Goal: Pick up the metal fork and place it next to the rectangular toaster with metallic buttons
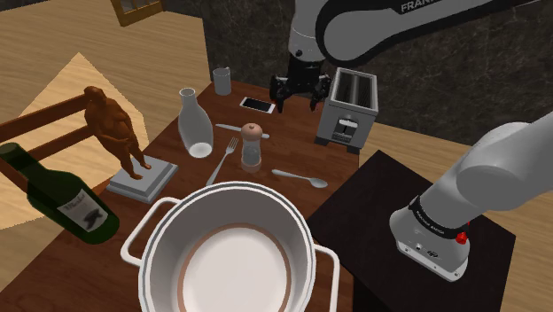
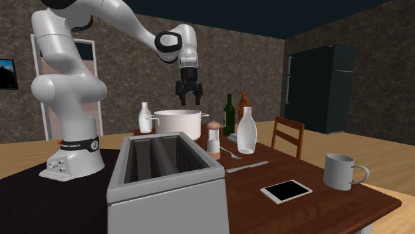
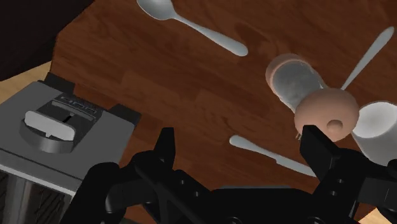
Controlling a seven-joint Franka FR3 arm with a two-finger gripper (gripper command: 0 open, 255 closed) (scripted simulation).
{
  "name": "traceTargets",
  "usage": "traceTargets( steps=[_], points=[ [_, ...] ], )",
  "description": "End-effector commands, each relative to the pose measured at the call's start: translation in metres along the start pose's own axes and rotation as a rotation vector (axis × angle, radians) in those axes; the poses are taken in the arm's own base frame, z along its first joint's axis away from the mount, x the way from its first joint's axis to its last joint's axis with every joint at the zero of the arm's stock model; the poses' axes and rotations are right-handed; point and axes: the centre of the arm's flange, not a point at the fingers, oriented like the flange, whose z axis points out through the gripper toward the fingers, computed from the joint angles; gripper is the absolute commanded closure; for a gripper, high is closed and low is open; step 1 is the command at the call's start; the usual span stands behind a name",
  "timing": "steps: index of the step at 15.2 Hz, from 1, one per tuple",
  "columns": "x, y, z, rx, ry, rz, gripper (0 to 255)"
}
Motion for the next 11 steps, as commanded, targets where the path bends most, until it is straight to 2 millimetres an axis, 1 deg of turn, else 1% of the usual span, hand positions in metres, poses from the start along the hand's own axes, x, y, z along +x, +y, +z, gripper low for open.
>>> traceTargets(
  steps=[1, 6, 11],
  points=[
    [0.007, -0.018, 0.020, 0.002, -0.003, 0.047, 0],
    [0.022, -0.062, 0.068, 0.002, -0.010, 0.153, 0],
    [0.040, -0.103, 0.116, 0.002, -0.017, 0.260, 0]
  ],
)
